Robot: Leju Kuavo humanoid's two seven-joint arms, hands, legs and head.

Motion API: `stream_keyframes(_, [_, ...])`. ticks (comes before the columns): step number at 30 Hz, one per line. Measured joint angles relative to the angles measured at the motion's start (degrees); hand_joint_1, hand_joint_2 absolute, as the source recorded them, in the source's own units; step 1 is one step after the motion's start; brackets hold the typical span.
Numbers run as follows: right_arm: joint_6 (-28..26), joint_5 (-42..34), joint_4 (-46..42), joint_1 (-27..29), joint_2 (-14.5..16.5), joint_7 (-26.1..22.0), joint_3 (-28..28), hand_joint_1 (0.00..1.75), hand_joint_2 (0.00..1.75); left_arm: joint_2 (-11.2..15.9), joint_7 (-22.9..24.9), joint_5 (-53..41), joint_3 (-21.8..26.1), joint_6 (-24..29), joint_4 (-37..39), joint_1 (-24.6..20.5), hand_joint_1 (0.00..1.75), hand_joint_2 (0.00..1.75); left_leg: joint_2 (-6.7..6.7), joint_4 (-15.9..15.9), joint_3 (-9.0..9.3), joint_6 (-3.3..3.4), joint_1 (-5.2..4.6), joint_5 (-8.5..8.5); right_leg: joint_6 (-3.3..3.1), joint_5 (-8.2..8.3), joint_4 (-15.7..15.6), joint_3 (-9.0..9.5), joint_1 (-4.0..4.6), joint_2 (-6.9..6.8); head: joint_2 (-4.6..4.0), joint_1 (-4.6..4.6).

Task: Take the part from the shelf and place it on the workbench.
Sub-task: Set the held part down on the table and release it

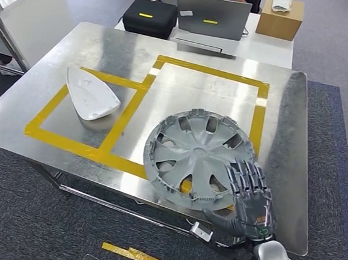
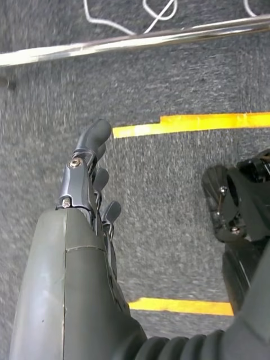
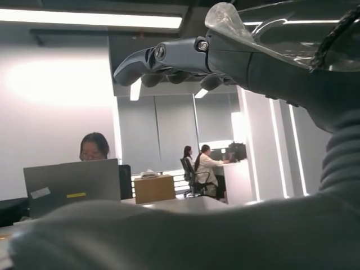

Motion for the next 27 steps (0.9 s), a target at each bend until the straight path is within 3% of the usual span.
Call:
stream_keyframes(1, [0.39, -0.03, -2.58, 2.12, -0.79, 0.8, -0.12, 0.0, 0.0, -0.11, -0.04, 0.53, 0.49, 0.12, 0.0, 0.15, 0.0, 0.0, 0.0, 0.4, -0.28, -0.3, 0.27, -0.12, 0.49, 0.58, -0.32, 0.31, -0.34, -0.05, 0.0, -0.02])
stream_keyframes(4, [1.2, -1.22, -10.18, 8.6, -3.61, 4.42, 0.07, 0.0, 0.0, -0.36, -0.34, 2.2, 2.06, 0.7, -0.04, 0.37, 0.0, 0.0, -0.12, 3.05, -1.67, -2.09, 1.28, -1.16, 2.2, 4.36, -9.79, 5.7, -1.38, -0.11, 0.01, 0.09])
stream_keyframes(6, [1.21, -0.48, -15.18, 13.38, -6.09, 8.91, 0.97, 0.0, 0.0, -0.5, -0.71, 3.01, 3.06, 1.2, -0.13, 0.53, 0.0, 0.0, -0.37, 4.93, -2.55, -3.14, 1.29, -1.94, 1.57, 4.48, -12.12, 7.32, -1.48, 0.3, 0.0, 0.17])
stream_keyframes(8, [1.01, 0.97, -19.48, 17.57, -8.85, 14.43, 2.58, 0.0, 0.0, -0.65, -0.94, 3.58, 3.95, 1.73, -0.17, 0.8, 0.0, 0.0, -0.5, 5.58, -2.88, -3.62, 1.18, -2.04, 0.05, 4.51, -11.14, 6.93, -1.36, 0.56, 0.01, 0.15])
stream_keyframes(10, [0.71, 1.67, -22.72, 20.48, -11.35, 18.83, 4.16, 0.0, 0.0, -0.68, -0.97, 3.99, 4.75, 2.16, -0.17, 0.92, 0.0, 0.0, -0.42, 6.51, -3.31, -3.95, 1.32, -3.24, -0.85, 4.97, -10.81, 6.28, -1.36, 0.54, 0.01, 0.13])
stream_keyframes(12, [-0.39, 1.86, -25.53, 22.91, -13.21, 20.84, 4.85, 0.0, 0.0, -0.8, -1.01, 4.37, 5.38, 2.43, -0.17, 0.85, 0.0, 0.0, -0.31, 11.3, -4.92, -4.1, 1.38, -7.66, -1.67, 5.66, -10.79, 5.43, -1.24, 0.43, 0.0, -0.01])
stream_keyframes(14, [-3.22, 1.96, -28.17, 26.23, -13.49, 18.41, 3.85, 0.0, 0.0, -1.03, -1.06, 4.99, 6.04, 2.65, -0.17, 0.77, 0.0, 0.0, -0.29, 18.73, -6.89, -4.0, 1.33, -12.66, -2.08, 6.41, -10.76, 4.37, -0.88, 0.17, 0.0, -0.12])
stream_keyframes(15, [-5.11, 2.01, -29.34, 28.25, -12.72, 15.59, 2.47, 0.0, 0.0, -1.15, -1.08, 5.31, 6.39, 2.77, -0.17, 0.77, 0.0, 0.0, -0.28, 21.1, -7.06, -3.83, 1.31, -13.99, -2.18, 6.8, -10.74, 3.84, -0.64, -0.01, 0.0, -0.13])
stream_keyframes(16, [-7.13, 2.01, -30.41, 30.14, -11.37, 12.55, 0.57, 0.0, 0.0, -1.28, -1.09, 5.63, 6.76, 2.87, -0.17, 0.79, 0.0, 0.0, -0.28, 21.49, -6.25, -3.54, 1.24, -14.29, -2.26, 7.22, -10.73, 3.31, -0.37, -0.16, 0.0, -0.09])
stream_keyframes(17, [-9.26, 1.99, -31.5, 31.79, -9.59, 9.82, -1.55, 0.0, 0.0, -1.42, -1.11, 5.9, 7.09, 3.01, -0.17, 0.82, 0.0, 0.0, -0.29, 19.57, -4.31, -3.1, 1.1, -13.63, -2.32, 7.68, -10.73, 2.77, -0.13, -0.23, 0.0, -0.1])
stream_keyframes(19, [-11.8, 0.66, -33.44, 34.37, -5.73, 6.87, -4.91, 0.0, 0.0, -1.68, -1.14, 6.36, 7.69, 3.22, -0.19, 0.76, 0.0, 0.0, -0.32, 10.95, 1.94, -1.81, 0.46, -11.25, -2.32, 8.66, -10.76, 1.88, 0.13, -0.19, 0.0, -0.1])
stream_keyframes(21, [-12.53, -6.42, -34.89, 36.72, -0.04, 0.54, -8.93, 0.0, 0.0, -2.02, -1.13, 6.85, 8.29, 3.47, -0.23, 0.51, 0.0, 0.0, -0.24, 4.15, 6.1, -1.24, -0.3, -9.65, -1.92, 9.68, -10.99, 1.48, 0.24, -0.26, 0.0, -0.07])
stream_keyframes(23, [-12.57, -19.38, -34.97, 37.71, 7.62, -11.85, -15.57, 0.0, 0.0, -2.35, -1.09, 7.19, 8.93, 3.78, -0.26, 0.5, 0.0, 0.0, -0.14, 2.73, 6.32, -1.36, -0.8, -8.63, -1.13, 10.96, -11.69, 1.46, 0.09, -0.37, 0.01, -0.07])
stream_keyframes(25, [-12.6, -31.13, -33.46, 37.32, 14.84, -22.12, -23.98, 0.0, 0.0, -2.61, -1.03, 7.34, 9.5, 4.03, -0.28, 0.68, 0.0, 0.0, 0.04, 2.09, 5.5, -0.94, -0.79, -6.93, -0.46, 11.29, -12.16, 1.23, -0.18, -0.28, 0.01, -0.08])
stream_keyframes(26, [-12.6, -35.35, -32.09, 36.74, 17.67, -24.11, -28.34, 0.0, 0.0, -2.74, -0.99, 7.34, 9.7, 4.13, -0.29, 0.72, 0.0, 0.0, 0.21, 1.74, 4.84, -0.6, -0.73, -5.98, -0.27, 9.86, -11.51, 0.83, -0.17, -0.21, 0.0, -0.02])
stream_keyframes(27, [-12.6, -38.56, -30.3, 35.79, 19.98, -24.4, -32.57, 0.0, 0.0, -2.88, -0.96, 7.31, 9.85, 4.2, -0.3, 0.72, 0.0, 0.0, 0.47, 1.46, 3.99, -0.31, -0.7, -5.06, -0.19, 7.16, -9.68, 0.19, -0.13, -0.14, 0.01, 0.09])
